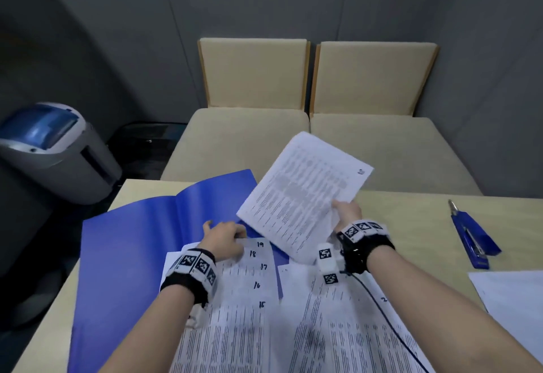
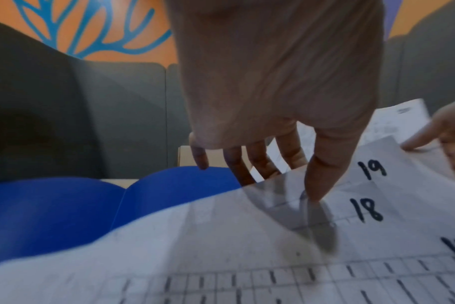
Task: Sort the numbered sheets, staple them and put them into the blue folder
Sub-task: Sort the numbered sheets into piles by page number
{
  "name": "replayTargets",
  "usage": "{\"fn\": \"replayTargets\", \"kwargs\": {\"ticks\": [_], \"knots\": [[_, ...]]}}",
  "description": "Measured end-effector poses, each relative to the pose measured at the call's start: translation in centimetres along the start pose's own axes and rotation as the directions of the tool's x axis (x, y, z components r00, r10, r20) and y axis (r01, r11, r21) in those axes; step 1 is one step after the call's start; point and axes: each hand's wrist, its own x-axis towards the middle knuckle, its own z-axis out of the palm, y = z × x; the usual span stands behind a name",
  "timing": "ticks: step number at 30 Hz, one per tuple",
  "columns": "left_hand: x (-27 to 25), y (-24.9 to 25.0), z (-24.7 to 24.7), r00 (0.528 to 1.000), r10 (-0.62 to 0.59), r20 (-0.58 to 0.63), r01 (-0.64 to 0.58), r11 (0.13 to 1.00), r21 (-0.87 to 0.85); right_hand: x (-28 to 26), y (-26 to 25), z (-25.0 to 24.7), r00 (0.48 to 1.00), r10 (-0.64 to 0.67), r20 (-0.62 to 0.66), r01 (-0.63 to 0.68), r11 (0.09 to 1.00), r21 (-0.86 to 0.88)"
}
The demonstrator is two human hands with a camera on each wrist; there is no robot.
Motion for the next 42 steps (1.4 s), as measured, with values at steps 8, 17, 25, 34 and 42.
{"fn": "replayTargets", "kwargs": {"ticks": [8, 17, 25, 34, 42], "knots": [[-0.7, -0.3, -0.9, 0.998, 0.013, 0.056, -0.009, 0.997, -0.075, -4.2, 3.0, 8.4, 0.921, 0.155, 0.358, 0.046, 0.868, -0.494], [-0.4, -0.6, 0.3, 0.995, -0.057, -0.087, 0.055, 0.998, -0.031, -6.5, 5.3, 10.9, 0.860, 0.171, 0.480, 0.338, 0.513, -0.789], [0.2, -0.4, 1.6, 0.968, -0.193, -0.164, 0.213, 0.970, 0.117, -7.1, 6.4, 9.4, 0.845, 0.052, 0.532, 0.388, 0.625, -0.677], [2.0, 9.9, 5.4, 0.907, 0.245, -0.344, -0.243, 0.969, 0.049, -8.0, 10.1, -8.3, 0.954, -0.247, 0.168, 0.291, 0.899, -0.328], [4.2, 13.5, 9.0, 0.976, 0.204, -0.071, -0.191, 0.967, 0.166, -8.3, 15.5, -20.2, 0.958, -0.233, -0.167, 0.077, 0.770, -0.634]]}}
